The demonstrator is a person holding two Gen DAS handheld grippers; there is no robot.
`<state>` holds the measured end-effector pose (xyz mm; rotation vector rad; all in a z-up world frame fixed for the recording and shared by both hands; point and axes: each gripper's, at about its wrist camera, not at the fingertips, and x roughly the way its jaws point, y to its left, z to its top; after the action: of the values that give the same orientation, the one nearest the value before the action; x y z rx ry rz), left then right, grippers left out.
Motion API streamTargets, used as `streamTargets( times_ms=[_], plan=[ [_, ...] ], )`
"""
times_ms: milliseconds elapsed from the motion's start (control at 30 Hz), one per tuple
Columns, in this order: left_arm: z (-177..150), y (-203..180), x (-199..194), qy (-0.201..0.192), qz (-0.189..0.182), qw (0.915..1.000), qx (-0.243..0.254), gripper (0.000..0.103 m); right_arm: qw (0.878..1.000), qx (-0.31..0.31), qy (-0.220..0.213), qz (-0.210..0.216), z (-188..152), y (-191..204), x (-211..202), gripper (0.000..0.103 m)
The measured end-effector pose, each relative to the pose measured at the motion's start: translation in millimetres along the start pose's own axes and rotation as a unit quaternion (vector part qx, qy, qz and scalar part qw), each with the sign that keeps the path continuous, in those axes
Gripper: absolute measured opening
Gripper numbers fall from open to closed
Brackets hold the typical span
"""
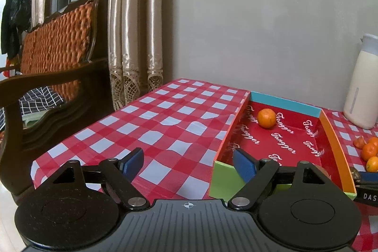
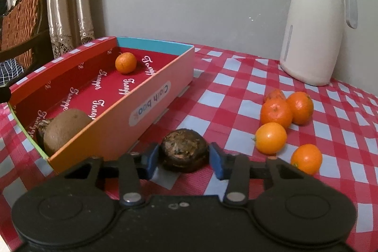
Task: Organize fruits
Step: 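Carry the dark fruit into the red box and open the right gripper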
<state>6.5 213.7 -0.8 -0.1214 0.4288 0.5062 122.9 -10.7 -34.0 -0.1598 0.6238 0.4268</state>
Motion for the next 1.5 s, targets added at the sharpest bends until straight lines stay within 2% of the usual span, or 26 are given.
streamTargets(
  times_ms=[267,600,700,933,1267,1500],
  plan=[
    [-1,6,-4,-0.004,0.0,1.0,-0.007,0.082,1.0,0.009,-0.025,-0.01,7,-3,-17,0.043],
    [-3,31,-9,-0.003,0.018,0.9996,-0.021,0.083,0.995,0.011,-0.096,-0.001,29,16,-46,0.043],
    [-4,39,-9,0.0,0.028,0.9994,-0.019,0.096,0.994,0.007,-0.108,0.007,33,26,-48,0.043],
    [-9,62,-9,0.006,0.046,0.9987,-0.02,0.103,0.995,-0.003,-0.1,0.025,35,53,-35,0.043],
    [-13,89,-6,0.016,0.057,0.9977,-0.034,0.103,0.995,-0.01,-0.092,0.04,35,82,-17,0.043],
    [-14,97,-7,0.016,0.06,0.9973,-0.039,0.103,0.995,-0.02,-0.091,0.032,33,91,-11,0.045]
  ],
)
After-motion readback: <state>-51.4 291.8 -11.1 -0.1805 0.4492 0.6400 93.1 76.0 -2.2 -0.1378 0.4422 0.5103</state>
